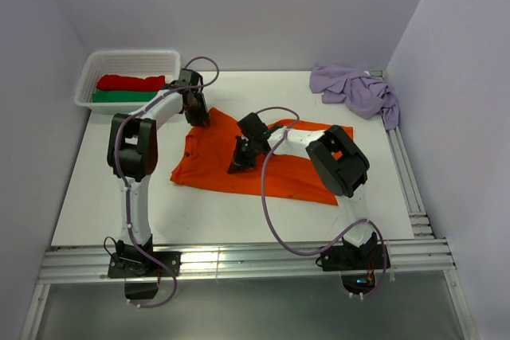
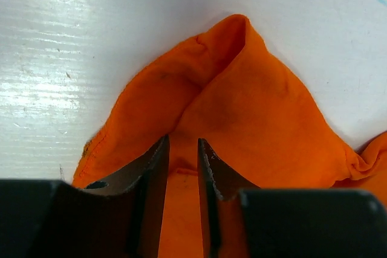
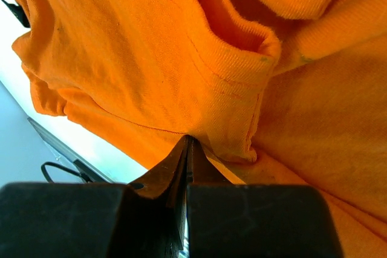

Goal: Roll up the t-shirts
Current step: Fold the tshirt

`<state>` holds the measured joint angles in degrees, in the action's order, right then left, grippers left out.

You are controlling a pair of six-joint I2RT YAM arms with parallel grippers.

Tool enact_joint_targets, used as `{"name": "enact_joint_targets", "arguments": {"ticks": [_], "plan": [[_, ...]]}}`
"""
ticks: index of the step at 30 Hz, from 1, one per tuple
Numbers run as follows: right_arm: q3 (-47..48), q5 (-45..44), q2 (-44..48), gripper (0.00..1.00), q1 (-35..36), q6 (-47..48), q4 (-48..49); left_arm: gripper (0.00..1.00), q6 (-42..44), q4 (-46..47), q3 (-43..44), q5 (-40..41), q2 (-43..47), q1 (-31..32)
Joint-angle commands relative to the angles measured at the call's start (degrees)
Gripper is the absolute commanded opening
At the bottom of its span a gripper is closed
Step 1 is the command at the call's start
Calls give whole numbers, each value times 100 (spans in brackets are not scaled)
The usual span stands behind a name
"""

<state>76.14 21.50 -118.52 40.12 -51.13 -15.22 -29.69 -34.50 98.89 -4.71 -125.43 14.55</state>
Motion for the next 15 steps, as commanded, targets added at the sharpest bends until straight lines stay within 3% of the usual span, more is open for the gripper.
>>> {"name": "enact_joint_targets", "arguments": {"ticks": [1, 11, 15], "plan": [[6, -58, -163, 0, 58, 95, -253, 31, 165, 172, 191, -48, -131, -13], [-20, -58, -163, 0, 58, 60, -227, 33, 245, 119, 174, 93, -289, 22], [-20, -67, -163, 0, 57, 60, -244, 22, 280, 58, 209, 163, -333, 66]]}}
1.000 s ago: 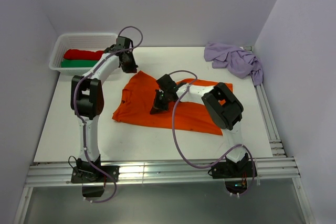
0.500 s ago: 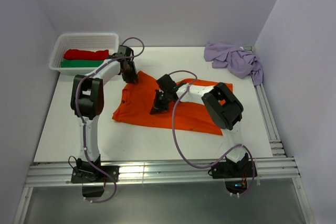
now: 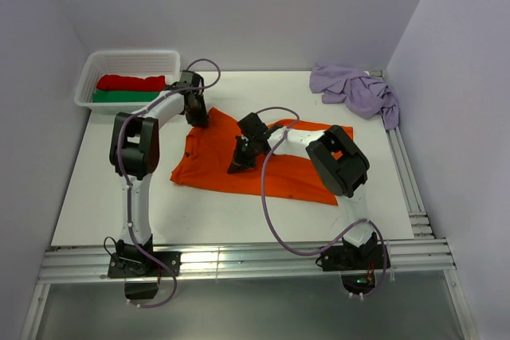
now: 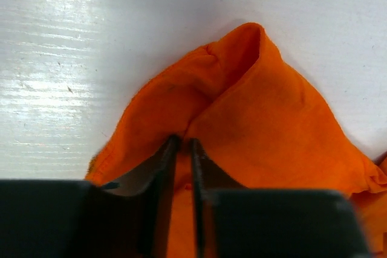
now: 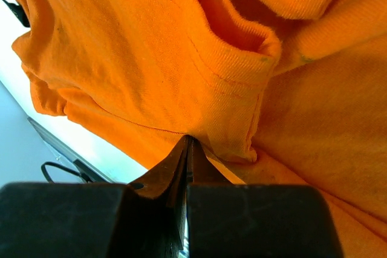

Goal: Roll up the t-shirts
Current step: Fold the tshirt

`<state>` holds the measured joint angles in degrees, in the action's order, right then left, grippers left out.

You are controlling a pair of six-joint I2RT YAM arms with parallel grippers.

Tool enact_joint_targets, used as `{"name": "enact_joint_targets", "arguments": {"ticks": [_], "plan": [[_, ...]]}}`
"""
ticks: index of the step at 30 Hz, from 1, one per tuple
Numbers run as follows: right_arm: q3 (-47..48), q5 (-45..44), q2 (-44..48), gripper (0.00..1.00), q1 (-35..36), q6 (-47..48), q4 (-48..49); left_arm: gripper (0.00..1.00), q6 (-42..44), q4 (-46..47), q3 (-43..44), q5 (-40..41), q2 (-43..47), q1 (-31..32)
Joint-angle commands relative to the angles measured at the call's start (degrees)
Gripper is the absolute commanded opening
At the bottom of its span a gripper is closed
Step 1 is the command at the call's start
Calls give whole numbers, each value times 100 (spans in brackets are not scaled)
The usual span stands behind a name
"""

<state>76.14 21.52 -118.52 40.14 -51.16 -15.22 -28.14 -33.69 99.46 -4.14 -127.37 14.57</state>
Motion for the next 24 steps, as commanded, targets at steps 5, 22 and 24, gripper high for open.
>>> {"name": "enact_joint_targets", "arguments": {"ticks": [5, 22, 24], "plan": [[-20, -69, -163, 0, 64, 79, -253, 2, 107, -102, 231, 300, -95, 81], [6, -122, -259, 0, 55, 123, -402, 0, -359, -1394, 2104, -25, -482, -217], [15, -113, -286, 0, 55, 124, -420, 0, -429, -1482, 2174, -95, -517, -296]]}}
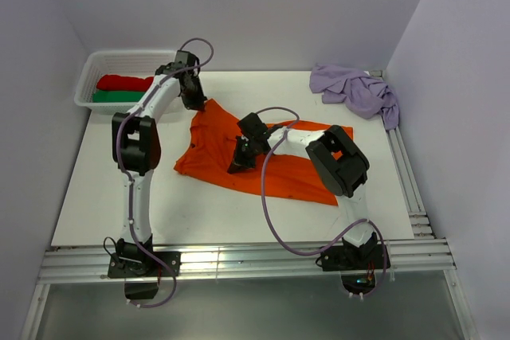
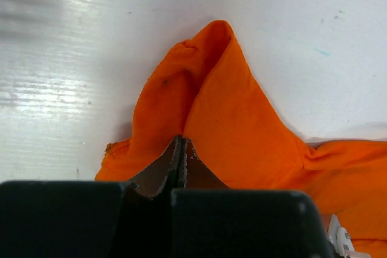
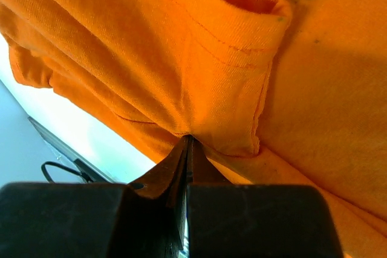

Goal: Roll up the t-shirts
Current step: Fold the tshirt

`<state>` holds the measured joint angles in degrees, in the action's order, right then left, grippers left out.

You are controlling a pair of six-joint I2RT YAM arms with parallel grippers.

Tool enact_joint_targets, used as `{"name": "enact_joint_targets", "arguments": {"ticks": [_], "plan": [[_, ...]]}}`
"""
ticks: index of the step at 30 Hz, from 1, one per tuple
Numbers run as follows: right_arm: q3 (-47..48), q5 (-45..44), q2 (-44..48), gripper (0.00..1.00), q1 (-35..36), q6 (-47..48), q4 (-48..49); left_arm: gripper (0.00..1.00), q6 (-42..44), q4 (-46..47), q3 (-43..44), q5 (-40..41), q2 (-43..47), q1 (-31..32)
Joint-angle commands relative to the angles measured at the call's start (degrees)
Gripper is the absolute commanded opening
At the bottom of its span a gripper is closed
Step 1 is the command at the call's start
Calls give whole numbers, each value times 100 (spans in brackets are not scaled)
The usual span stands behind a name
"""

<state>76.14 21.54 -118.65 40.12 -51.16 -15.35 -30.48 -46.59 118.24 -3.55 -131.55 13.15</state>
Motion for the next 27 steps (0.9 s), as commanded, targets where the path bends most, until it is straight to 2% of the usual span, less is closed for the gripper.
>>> {"name": "enact_joint_targets", "arguments": {"ticks": [1, 9, 13, 20, 23, 27], "plan": [[24, -106, -281, 0, 66, 132, -416, 0, -213, -210, 331, -207, -108, -181], [217, -80, -404, 0, 145, 211, -539, 1, -476, -52, 86, -760, -161, -436], [270, -62, -448, 0, 180, 220, -565, 7, -599, 115, 15, -1120, -126, -497], [296, -45, -466, 0, 207, 220, -574, 10, -1126, 378, -134, -1946, -196, -673], [296, -45, -466, 0, 216, 211, -574, 15, -1241, 440, -143, -2044, -222, -717], [296, -53, -457, 0, 216, 211, -574, 11, -1267, 554, -221, -2272, -240, -717]]}}
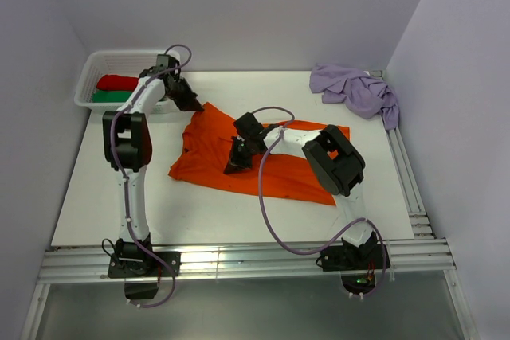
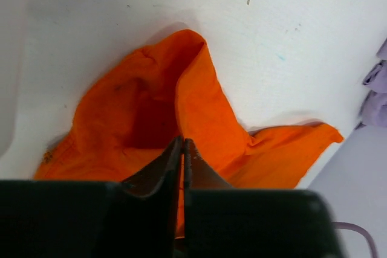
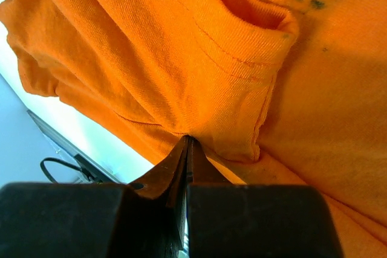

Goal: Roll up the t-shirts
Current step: Fold the tshirt

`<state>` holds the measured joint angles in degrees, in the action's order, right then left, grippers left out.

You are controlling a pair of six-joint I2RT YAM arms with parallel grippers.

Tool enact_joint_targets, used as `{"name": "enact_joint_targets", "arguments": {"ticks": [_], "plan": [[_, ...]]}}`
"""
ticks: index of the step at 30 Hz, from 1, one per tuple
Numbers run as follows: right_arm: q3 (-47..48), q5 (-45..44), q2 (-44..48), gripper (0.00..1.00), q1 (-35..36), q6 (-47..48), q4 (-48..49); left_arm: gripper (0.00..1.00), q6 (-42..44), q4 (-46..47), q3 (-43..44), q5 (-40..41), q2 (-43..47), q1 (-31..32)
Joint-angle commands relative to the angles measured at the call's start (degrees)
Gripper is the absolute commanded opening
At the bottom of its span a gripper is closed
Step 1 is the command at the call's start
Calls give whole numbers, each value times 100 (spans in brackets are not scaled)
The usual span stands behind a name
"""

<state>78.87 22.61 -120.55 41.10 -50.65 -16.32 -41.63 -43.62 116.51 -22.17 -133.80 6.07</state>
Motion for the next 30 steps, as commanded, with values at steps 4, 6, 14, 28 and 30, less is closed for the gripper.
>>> {"name": "enact_joint_targets", "arguments": {"ticks": [4, 6, 14, 28, 30], "plan": [[23, -152, -276, 0, 117, 152, -478, 0, -232, 433, -163, -595, 47, -18], [32, -160, -276, 0, 126, 152, -469, 6, -197, 389, -155, -560, 64, -18], [58, -143, -285, 0, 117, 126, -451, 26, 453, 432, -629, -261, 196, -9], [137, -213, -162, 1, 109, 213, -504, 0, 788, 495, -929, -50, 178, -9], [207, -274, -31, 12, 109, 328, -565, 0, 700, 512, -849, -59, 240, -9]]}}
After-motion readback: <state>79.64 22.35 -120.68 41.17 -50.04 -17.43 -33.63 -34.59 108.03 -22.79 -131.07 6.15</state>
